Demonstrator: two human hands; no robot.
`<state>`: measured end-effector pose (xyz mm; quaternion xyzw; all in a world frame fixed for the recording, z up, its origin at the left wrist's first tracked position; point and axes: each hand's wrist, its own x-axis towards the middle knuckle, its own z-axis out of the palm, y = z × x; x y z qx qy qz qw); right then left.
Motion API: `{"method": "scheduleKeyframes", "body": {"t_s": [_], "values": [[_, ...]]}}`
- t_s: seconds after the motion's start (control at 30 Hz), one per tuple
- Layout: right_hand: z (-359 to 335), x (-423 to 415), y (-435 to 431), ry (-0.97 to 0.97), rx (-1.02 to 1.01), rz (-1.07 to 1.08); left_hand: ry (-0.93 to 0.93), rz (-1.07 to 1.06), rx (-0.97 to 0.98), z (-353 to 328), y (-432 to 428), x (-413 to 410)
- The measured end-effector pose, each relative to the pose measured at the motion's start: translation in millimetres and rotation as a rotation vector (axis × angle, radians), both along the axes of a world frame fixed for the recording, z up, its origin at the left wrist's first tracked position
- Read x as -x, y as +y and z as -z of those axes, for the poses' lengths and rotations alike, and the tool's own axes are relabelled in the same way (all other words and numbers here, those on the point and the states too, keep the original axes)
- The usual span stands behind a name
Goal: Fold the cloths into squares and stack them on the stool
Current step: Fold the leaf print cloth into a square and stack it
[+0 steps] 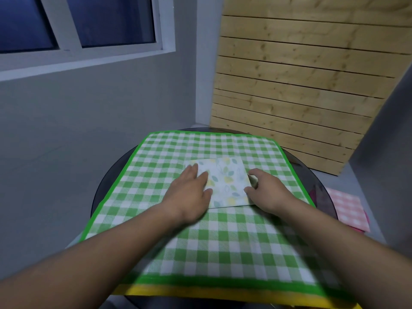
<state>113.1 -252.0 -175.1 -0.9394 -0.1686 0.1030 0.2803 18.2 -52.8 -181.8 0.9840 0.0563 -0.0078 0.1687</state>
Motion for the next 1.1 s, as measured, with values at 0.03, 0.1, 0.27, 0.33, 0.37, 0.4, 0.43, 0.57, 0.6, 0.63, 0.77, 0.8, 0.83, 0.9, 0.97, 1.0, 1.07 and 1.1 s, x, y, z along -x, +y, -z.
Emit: {"method": "scheduleKeyframes", "body": {"t_s": [0.03, 0.1, 0.27, 0.33, 0.37, 0.4, 0.43, 0.57, 0.6, 0.63, 0.77, 0.8, 0.83, 0.9, 0.97, 1.0, 1.07, 1.1], "values": [[0.2, 1.9, 0.7, -0.024, 0.014, 0.027, 0.058, 0.015, -0.01, 4.7, 0.2, 0.1], [-1.1, 8.9, 2.3, -0.136, 0.078, 0.057, 0.112, 0.03, -0.071, 14.3, 2.0, 0.6], [5.5, 29.3, 18.4, -0.403, 0.247, -0.375, 0.139, 0.031, -0.141, 20.2, -1.6, 1.8], [17.4, 32.5, 24.8, -0.32, 0.327, -0.498, 0.153, 0.036, -0.158, 19.1, -2.8, 1.7], [21.8, 31.5, 25.5, -0.277, 0.358, -0.515, 0.155, 0.036, -0.159, 19.2, -2.7, 1.8], [23.5, 28.9, 24.9, -0.236, 0.384, -0.514, 0.157, 0.035, -0.16, 19.1, -1.8, 1.9], [23.2, 25.4, 22.5, -0.2, 0.406, -0.499, 0.164, 0.031, -0.161, 19.2, -0.8, 1.9], [19.0, 13.6, 6.4, -0.131, 0.475, -0.414, 0.196, 0.007, -0.165, 19.7, 3.3, 2.7], [18.7, 13.2, 3.8, -0.12, 0.485, -0.398, 0.197, 0.006, -0.162, 20.2, 4.5, 3.2], [18.2, 13.3, 1.8, -0.109, 0.492, -0.377, 0.193, 0.005, -0.156, 20.6, 5.5, 3.4], [15.8, 12.7, -8.3, -0.099, 0.485, -0.283, 0.191, -0.008, -0.124, 18.4, 4.6, 5.4], [12.8, 13.8, -11.3, -0.092, 0.439, -0.262, 0.193, -0.01, -0.104, 18.1, 4.8, 5.6], [10.9, 13.4, -14.5, -0.075, 0.358, -0.237, 0.19, -0.019, -0.067, 16.7, 5.5, 5.5], [4.5, 13.9, -18.2, -0.012, 0.117, -0.165, 0.11, -0.08, 0.08, 9.5, 7.1, 3.9], [-0.5, 13.1, -16.7, 0.034, -0.103, -0.072, -0.025, -0.197, 0.198, -0.8, 8.5, 1.7], [-2.6, 11.5, -14.3, 0.037, -0.168, -0.029, -0.055, -0.271, 0.244, -7.1, 9.1, 0.1], [-6.7, 5.7, -8.3, 0.04, -0.248, 0.058, -0.028, -0.401, 0.416, -17.7, 11.5, -2.9], [-8.6, 2.3, -5.3, 0.061, -0.27, 0.102, -0.004, -0.439, 0.509, -21.8, 12.6, -3.7]]}}
